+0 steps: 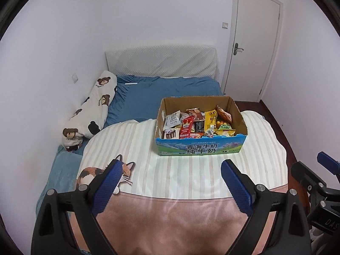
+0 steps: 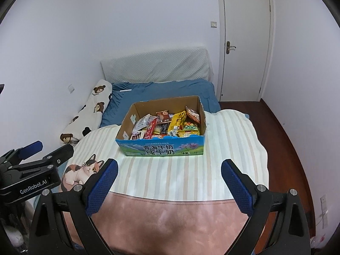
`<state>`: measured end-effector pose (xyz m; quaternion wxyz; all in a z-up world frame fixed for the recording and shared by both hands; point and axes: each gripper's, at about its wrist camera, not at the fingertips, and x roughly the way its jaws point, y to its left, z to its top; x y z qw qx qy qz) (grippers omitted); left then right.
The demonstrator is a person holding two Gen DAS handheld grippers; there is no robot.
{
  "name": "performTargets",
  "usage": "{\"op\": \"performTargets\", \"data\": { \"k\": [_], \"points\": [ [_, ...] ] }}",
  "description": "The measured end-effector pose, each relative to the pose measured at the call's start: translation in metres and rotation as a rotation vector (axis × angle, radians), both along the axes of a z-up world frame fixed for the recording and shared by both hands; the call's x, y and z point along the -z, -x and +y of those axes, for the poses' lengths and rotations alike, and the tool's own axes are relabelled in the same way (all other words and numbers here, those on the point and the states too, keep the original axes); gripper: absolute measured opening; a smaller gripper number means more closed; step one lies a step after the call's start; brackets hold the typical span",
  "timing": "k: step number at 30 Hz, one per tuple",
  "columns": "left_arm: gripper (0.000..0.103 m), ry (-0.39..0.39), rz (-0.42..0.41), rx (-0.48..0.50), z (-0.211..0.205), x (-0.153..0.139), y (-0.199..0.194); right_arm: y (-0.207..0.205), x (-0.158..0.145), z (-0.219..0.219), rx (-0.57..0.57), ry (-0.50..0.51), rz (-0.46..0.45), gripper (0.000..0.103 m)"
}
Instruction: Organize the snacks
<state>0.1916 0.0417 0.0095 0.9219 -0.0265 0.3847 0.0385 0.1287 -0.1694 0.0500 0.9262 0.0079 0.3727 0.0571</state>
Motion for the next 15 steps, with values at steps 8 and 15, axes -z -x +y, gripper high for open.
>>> {"op": "performTargets", "data": {
  "k": [8, 15],
  "points": [
    [0.095, -0.008, -0.009, -0.011, 0.000, 0.002, 0.001, 0.003, -0.007, -0.001, 0.017, 0.011, -0.044, 0.103],
    [0.096, 0.012, 0.024, -0.020, 0.003, 0.012, -0.020, -0.018, -0.003, -0.002, 0.045, 0.014, -0.049, 0.103]
  ]
}}
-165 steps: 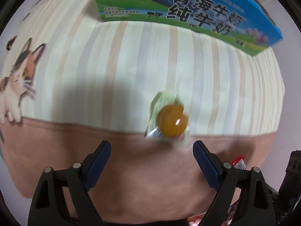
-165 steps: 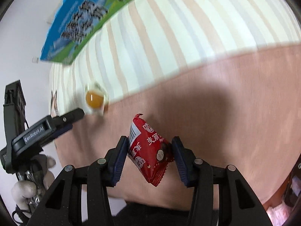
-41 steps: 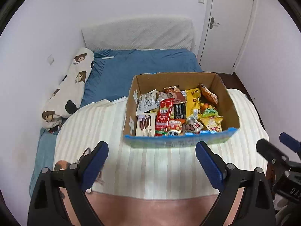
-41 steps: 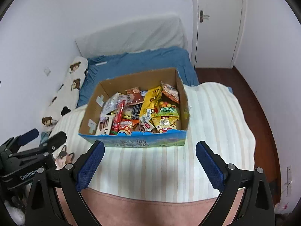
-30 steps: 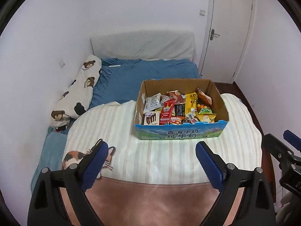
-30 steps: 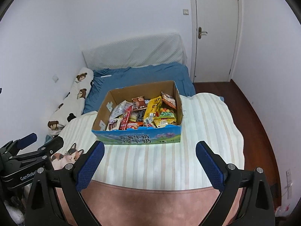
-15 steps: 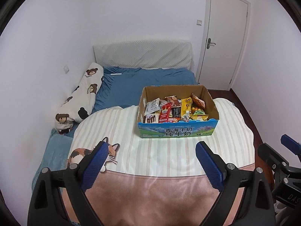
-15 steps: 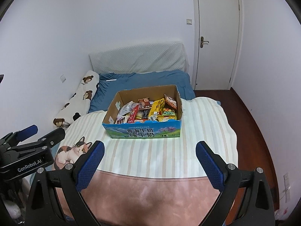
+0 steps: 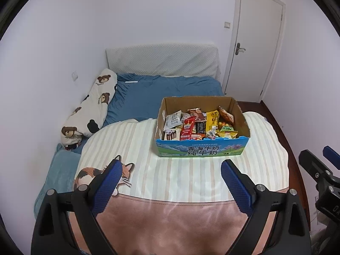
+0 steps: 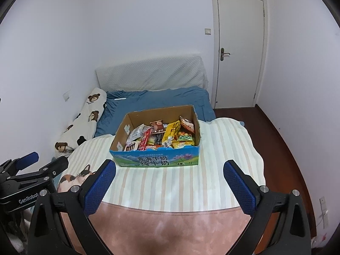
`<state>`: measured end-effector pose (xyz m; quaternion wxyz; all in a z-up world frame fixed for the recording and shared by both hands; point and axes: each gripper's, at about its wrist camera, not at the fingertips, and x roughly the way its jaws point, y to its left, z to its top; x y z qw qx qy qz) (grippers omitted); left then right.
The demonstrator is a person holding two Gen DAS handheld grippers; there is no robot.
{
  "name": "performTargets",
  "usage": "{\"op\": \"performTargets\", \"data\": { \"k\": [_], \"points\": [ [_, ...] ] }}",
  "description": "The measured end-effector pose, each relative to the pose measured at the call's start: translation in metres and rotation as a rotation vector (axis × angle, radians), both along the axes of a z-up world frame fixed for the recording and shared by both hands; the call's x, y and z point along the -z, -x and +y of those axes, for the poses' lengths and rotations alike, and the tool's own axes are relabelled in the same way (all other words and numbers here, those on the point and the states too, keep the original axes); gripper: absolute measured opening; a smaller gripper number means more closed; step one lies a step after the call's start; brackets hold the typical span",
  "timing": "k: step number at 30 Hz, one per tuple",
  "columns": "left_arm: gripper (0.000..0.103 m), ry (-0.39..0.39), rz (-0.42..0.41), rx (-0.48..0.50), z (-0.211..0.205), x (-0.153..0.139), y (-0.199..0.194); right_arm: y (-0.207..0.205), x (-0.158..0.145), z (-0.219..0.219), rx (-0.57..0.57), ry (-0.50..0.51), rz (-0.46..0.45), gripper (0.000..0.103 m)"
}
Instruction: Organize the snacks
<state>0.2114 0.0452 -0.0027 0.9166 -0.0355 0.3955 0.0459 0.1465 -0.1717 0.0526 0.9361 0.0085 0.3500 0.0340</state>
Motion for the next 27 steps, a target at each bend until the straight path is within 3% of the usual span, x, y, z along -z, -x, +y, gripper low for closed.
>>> {"op": "performTargets", "data": {
  "k": [2, 27],
  "points": [
    [0.101, 0.004, 0.011, -0.003, 0.002, 0.005, -0.009, -0.009, 0.004, 0.001, 0.008, 0.005, 0.006, 0.103],
    [0.102, -0.023, 0.109, 0.020, -0.009, 0.051, -0.122, -0.131, 0.065, -0.009, 0.116, 0.026, 0.106, 0.103]
  ]
}}
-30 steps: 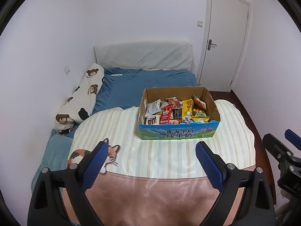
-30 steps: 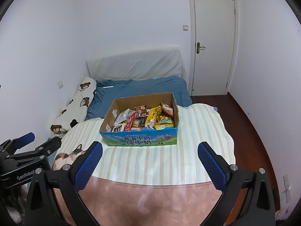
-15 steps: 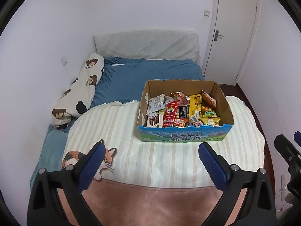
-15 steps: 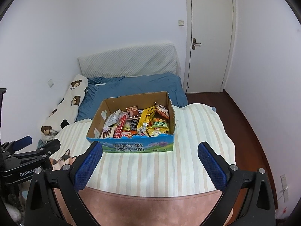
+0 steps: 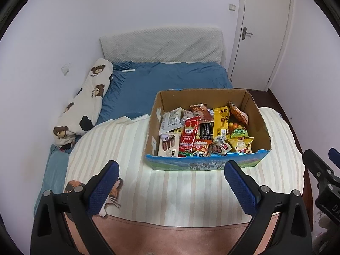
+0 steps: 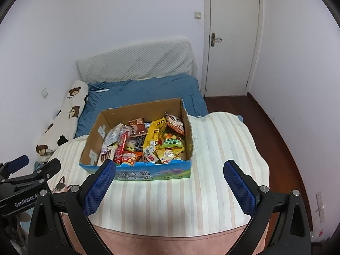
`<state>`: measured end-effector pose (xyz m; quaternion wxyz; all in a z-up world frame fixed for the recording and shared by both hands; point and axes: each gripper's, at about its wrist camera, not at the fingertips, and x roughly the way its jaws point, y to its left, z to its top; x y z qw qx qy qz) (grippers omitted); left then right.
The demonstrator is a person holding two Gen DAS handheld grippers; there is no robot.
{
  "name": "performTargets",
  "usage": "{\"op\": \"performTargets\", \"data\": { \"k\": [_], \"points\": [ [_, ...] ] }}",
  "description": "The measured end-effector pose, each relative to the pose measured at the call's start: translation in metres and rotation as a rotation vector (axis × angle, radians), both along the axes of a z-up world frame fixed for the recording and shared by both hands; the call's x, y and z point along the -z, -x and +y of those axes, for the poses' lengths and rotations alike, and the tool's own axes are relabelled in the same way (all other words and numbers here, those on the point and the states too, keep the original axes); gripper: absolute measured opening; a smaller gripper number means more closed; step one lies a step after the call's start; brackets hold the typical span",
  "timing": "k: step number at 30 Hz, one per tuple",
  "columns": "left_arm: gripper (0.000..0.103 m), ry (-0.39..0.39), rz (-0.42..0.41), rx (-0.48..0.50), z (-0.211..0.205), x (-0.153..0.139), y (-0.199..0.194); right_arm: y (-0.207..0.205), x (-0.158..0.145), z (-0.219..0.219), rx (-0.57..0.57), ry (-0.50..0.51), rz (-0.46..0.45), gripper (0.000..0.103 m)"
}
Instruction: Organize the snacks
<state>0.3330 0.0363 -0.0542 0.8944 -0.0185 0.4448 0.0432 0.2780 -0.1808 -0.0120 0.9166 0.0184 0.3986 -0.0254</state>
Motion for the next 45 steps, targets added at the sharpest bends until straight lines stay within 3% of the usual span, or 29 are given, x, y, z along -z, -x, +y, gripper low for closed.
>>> {"op": "performTargets", "data": {
  "k": [13, 27, 45],
  "points": [
    [0.102, -0.007, 0.075, 0.033, -0.013, 0.024, -0.038, -0.037, 0.026, -0.009, 0.046, 0.007, 0.056, 0.103],
    [0.102, -0.018, 0.017, 0.021, -0.014, 0.012, -0.040, -0.036, 0.023, -0.012, 0.070, 0.016, 0.050, 0.103],
    [0.102, -0.015, 0.000, 0.021, -0.012, 0.006, -0.036, -0.031, 0.018, -0.011, 0.071, 0.017, 0.049, 0.103]
  ]
}}
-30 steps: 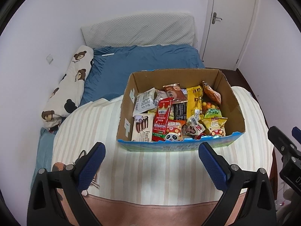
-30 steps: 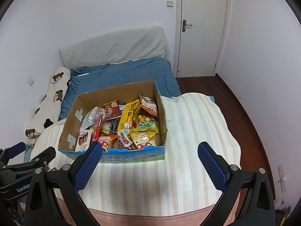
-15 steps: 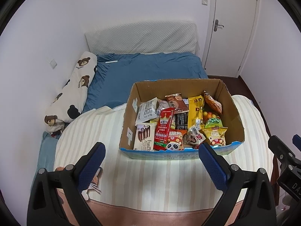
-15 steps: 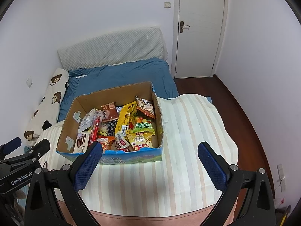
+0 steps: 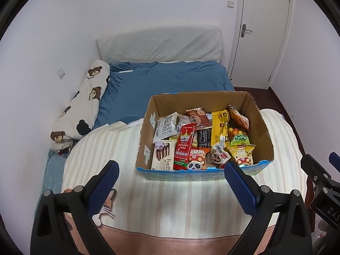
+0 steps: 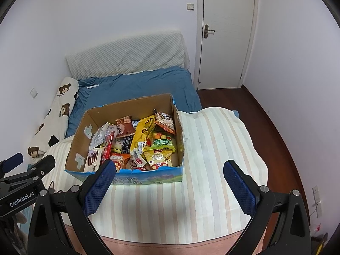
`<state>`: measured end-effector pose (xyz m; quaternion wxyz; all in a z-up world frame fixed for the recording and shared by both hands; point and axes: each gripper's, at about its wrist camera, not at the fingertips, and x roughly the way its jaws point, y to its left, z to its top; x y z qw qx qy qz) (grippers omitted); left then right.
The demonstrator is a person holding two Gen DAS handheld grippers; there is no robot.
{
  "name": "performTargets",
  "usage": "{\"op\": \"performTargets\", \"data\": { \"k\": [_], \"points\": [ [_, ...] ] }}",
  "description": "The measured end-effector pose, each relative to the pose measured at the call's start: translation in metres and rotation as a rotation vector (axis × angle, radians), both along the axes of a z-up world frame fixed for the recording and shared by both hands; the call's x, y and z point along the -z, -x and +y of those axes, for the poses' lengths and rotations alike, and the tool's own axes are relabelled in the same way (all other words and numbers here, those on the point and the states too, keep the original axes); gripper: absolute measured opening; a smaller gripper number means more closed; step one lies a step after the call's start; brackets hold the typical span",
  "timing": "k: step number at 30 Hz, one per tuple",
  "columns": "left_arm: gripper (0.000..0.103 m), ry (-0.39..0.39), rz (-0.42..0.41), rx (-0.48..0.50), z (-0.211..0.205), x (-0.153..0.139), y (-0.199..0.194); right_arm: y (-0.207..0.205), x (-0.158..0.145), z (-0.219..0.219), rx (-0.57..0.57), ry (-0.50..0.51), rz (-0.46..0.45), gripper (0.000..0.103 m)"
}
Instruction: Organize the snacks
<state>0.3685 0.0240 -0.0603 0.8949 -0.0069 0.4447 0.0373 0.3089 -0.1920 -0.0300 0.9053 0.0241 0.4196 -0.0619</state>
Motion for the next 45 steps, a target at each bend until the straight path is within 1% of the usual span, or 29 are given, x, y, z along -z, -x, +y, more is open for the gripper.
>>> {"op": "performTargets", "data": {
  "k": [23, 45],
  "points": [
    [0.102, 0.003, -0.006, 0.004, 0.000, -0.006, 0.002, 0.001, -0.002, -0.003, -0.004, 0.007, -0.003, 0.103],
    [0.102, 0.009, -0.007, 0.019, -0.001, -0.011, 0.004, 0.002, -0.011, -0.006, -0.021, 0.013, -0.012, 0.103]
  ]
}}
